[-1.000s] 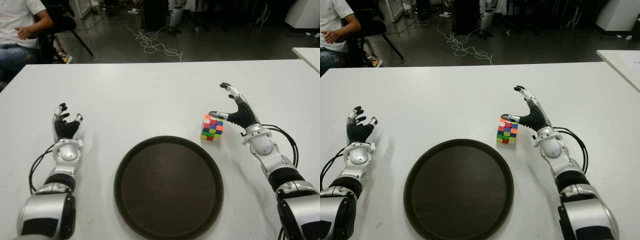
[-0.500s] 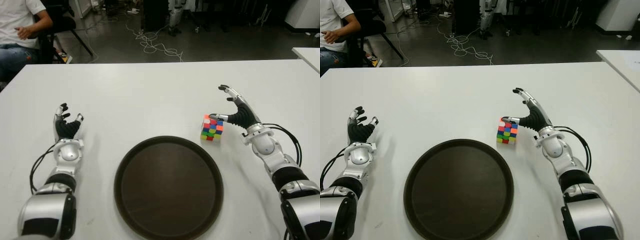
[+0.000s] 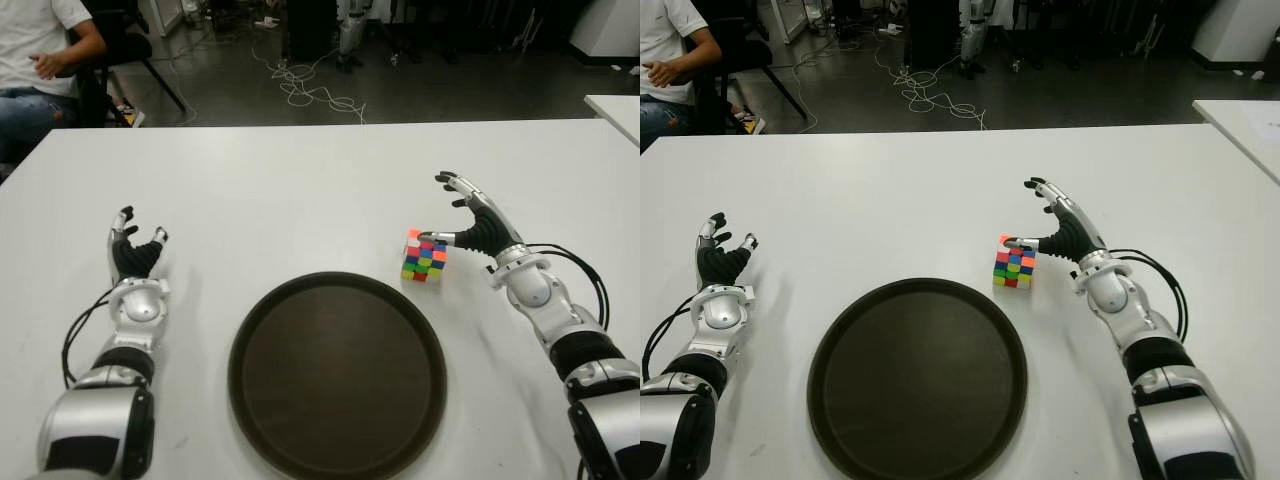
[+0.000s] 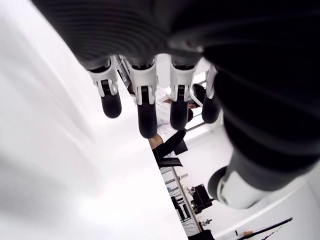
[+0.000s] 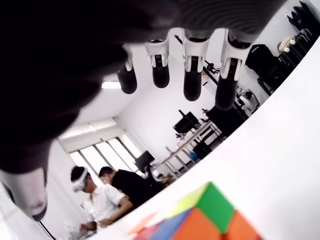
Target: Pick up the Rubik's Cube and put it in the plate
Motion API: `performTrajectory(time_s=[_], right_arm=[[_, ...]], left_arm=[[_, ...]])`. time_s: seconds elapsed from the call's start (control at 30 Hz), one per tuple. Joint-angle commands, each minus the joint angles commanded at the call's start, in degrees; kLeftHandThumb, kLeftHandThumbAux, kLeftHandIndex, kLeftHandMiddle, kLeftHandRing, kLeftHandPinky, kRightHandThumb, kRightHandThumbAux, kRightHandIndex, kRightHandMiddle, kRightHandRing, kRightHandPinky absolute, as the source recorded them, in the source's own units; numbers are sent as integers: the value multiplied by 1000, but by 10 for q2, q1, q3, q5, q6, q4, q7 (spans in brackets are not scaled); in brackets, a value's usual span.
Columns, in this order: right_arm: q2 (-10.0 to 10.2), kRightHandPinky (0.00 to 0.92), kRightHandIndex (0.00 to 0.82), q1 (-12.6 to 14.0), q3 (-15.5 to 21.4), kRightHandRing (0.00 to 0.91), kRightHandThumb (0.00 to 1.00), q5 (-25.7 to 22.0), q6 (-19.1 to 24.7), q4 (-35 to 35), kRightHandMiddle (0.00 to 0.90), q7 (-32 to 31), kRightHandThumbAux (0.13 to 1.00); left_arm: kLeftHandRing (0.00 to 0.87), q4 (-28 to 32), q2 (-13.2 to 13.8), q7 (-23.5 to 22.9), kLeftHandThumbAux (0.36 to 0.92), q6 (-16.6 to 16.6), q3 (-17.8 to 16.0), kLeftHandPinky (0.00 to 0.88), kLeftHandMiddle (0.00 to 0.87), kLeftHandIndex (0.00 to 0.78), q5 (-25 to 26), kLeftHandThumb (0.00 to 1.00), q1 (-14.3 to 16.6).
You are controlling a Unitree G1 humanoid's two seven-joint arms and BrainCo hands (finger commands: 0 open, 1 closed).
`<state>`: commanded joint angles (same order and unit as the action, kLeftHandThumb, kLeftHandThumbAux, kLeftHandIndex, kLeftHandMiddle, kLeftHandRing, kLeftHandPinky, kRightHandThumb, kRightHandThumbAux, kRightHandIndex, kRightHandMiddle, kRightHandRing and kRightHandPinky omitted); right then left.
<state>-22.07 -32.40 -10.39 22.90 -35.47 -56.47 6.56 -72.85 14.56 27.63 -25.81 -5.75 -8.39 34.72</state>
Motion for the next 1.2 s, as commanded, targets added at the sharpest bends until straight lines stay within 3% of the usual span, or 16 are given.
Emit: performTrajectory(time_s=[0.13, 0.23, 0.5, 0.8, 0.87, 0.93, 1.0, 1.2], right_arm=[[-5, 244, 27, 1, -5, 185, 0, 6, 5, 6, 131, -4, 565], [-10, 203, 20, 1, -11, 146, 0, 11, 10, 9, 112, -6, 566], [-22, 204, 4, -1, -23, 118, 0, 20, 11, 13, 83, -26, 624], [-32, 385, 10, -10, -38, 321, 0, 23, -14, 8, 180, -51, 690], [-35, 462, 12, -12, -42, 402, 0, 25, -22, 7, 227, -58, 705], [-38, 614, 14, -15, -49, 563, 0, 30, -29, 8, 358, -67, 719], [-40, 677, 15, -16, -54, 632, 0, 34, -30, 13, 417, -74, 726], [-44, 746, 6, -17, -66, 729, 0, 48, -22, 28, 460, -86, 705]], left_arm=[[130, 0, -1, 4, 708, 2, 3, 99, 143, 145, -2, 16, 0], [135, 0, -1, 4, 709, 3, 4, 105, 147, 142, -3, 14, 1], [124, 1, -3, 5, 714, 5, 6, 81, 136, 115, -4, 1, 2], [149, 1, -4, 9, 707, 7, 9, 147, 153, 127, -7, 30, 3], [155, 2, -4, 10, 706, 6, 9, 149, 157, 132, -7, 39, 3], [149, 2, -4, 9, 701, 6, 9, 126, 154, 125, -7, 44, 2], [144, 3, -4, 10, 699, 5, 9, 111, 152, 122, -7, 44, 2], [112, 3, -4, 13, 708, 6, 11, 71, 130, 106, -11, 15, 2]])
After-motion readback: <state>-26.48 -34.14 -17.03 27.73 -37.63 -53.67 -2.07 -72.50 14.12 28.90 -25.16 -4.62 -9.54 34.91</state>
